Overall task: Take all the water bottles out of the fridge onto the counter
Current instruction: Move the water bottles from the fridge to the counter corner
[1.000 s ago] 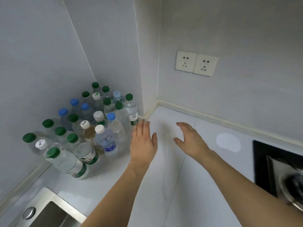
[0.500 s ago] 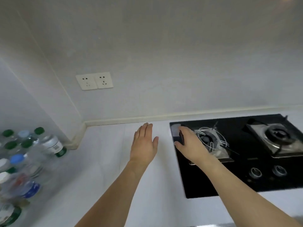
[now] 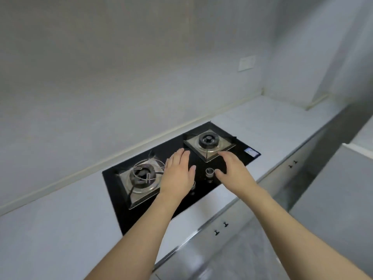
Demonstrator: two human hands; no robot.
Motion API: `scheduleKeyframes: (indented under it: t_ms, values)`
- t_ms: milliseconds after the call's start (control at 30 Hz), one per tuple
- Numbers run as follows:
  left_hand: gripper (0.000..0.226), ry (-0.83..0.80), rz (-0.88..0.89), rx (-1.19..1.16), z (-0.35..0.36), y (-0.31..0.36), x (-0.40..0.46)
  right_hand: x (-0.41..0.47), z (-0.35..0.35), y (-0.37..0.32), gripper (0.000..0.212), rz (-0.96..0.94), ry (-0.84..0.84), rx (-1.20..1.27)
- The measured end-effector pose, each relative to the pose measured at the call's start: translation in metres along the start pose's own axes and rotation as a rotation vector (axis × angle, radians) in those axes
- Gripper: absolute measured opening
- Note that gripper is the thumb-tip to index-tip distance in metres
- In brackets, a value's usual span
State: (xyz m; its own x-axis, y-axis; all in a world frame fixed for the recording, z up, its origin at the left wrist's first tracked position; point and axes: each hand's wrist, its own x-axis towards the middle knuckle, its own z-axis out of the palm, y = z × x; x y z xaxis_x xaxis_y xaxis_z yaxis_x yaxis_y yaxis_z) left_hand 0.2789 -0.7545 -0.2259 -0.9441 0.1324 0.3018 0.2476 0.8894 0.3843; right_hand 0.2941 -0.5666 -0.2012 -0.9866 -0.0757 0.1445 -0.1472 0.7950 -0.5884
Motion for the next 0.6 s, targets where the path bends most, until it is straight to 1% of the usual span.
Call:
scheduleKeyframes:
  t_ms: [100, 200, 333, 467, 600]
  values:
    - [0.053, -0.025, 0.106, -0.019, 0.023, 0.058, 0.016, -0.018, -0.042, 0.042, 0.059, 0.077, 0.062, -0.037]
    - [0.052, -0.058, 0.231, -0.050, 0.043, 0.121, 0.031, -0.041, -0.087, 0.085, 0.057, 0.178, 0.151, -0.035]
    - [0.049, -0.077, 0.396, -0.059, 0.066, 0.189, 0.055, -0.068, -0.135, 0.134, 0.055, 0.317, 0.264, -0.025]
    - [0.049, -0.125, 0.509, -0.083, 0.088, 0.247, 0.073, -0.086, -0.170, 0.174, 0.055, 0.434, 0.348, -0.003]
    - [0.048, -0.166, 0.587, -0.123, 0.114, 0.295, 0.087, -0.092, -0.194, 0.210, 0.054, 0.511, 0.387, 0.011]
